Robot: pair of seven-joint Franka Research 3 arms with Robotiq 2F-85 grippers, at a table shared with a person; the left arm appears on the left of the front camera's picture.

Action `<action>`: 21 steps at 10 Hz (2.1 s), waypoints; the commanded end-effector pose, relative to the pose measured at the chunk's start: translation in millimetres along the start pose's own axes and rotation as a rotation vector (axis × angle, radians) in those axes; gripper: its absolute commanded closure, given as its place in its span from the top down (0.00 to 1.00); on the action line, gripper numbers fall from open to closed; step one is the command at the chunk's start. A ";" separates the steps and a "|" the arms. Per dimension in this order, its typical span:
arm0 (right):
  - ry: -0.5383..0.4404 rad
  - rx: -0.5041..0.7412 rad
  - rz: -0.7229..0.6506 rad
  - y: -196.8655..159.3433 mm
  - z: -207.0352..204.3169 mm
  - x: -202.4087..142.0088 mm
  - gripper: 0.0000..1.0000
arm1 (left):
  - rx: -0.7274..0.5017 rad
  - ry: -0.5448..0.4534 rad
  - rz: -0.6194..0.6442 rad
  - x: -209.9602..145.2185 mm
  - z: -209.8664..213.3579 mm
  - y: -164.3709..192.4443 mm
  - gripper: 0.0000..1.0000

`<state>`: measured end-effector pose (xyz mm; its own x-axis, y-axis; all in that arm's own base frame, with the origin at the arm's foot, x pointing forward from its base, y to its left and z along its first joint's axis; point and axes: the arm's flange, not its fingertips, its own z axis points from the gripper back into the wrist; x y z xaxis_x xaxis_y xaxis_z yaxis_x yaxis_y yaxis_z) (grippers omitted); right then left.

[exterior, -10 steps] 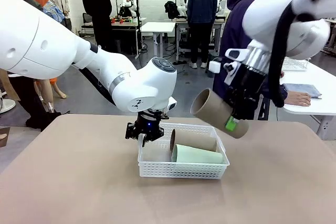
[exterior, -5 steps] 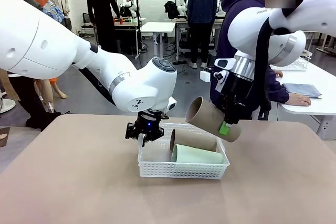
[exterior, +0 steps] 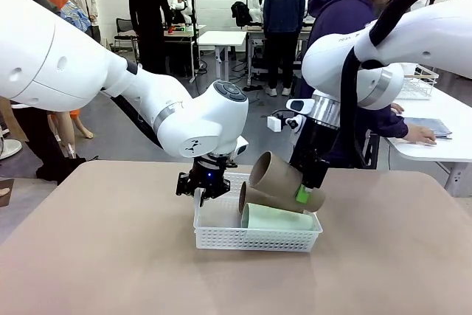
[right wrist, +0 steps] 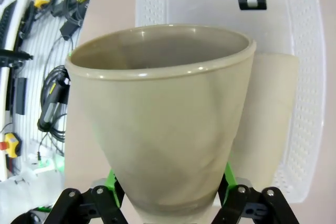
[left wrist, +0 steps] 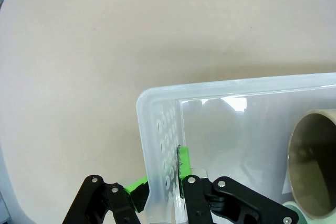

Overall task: Clean and organize the cups into the basket.
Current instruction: Pick up the Reusable plastic cup from the right side of the table and stack it inside the Organizing basket in the center of the table.

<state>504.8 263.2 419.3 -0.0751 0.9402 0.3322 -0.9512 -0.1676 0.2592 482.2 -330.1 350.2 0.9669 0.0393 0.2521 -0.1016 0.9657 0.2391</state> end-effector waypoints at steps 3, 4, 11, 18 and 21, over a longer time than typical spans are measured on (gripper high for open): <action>0.003 0.012 0.035 -17.8 -7.7 3.0 0.81 | 0.002 0.001 0.002 -0.9 -0.5 1.0 0.00; -0.003 0.023 0.033 -19.9 -10.8 0.6 0.81 | 0.002 0.001 0.002 -0.9 -0.5 1.0 0.00; -0.042 0.049 0.049 -24.7 -21.6 -3.1 1.00 | 0.002 0.001 0.002 -0.9 -0.5 1.0 0.00; -0.390 -0.117 0.103 29.0 77.4 -78.1 1.00 | 0.002 0.001 0.002 -0.9 -0.5 1.0 0.00; -0.634 -0.178 0.141 98.1 109.7 -178.3 1.00 | 0.002 0.001 0.002 -0.9 -0.5 1.0 0.00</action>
<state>482.4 68.3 503.0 -0.0598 0.6009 0.7971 -0.9854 -0.1630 0.0489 482.4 -329.7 350.2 0.9669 0.0401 0.2521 -0.1024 0.9656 0.2390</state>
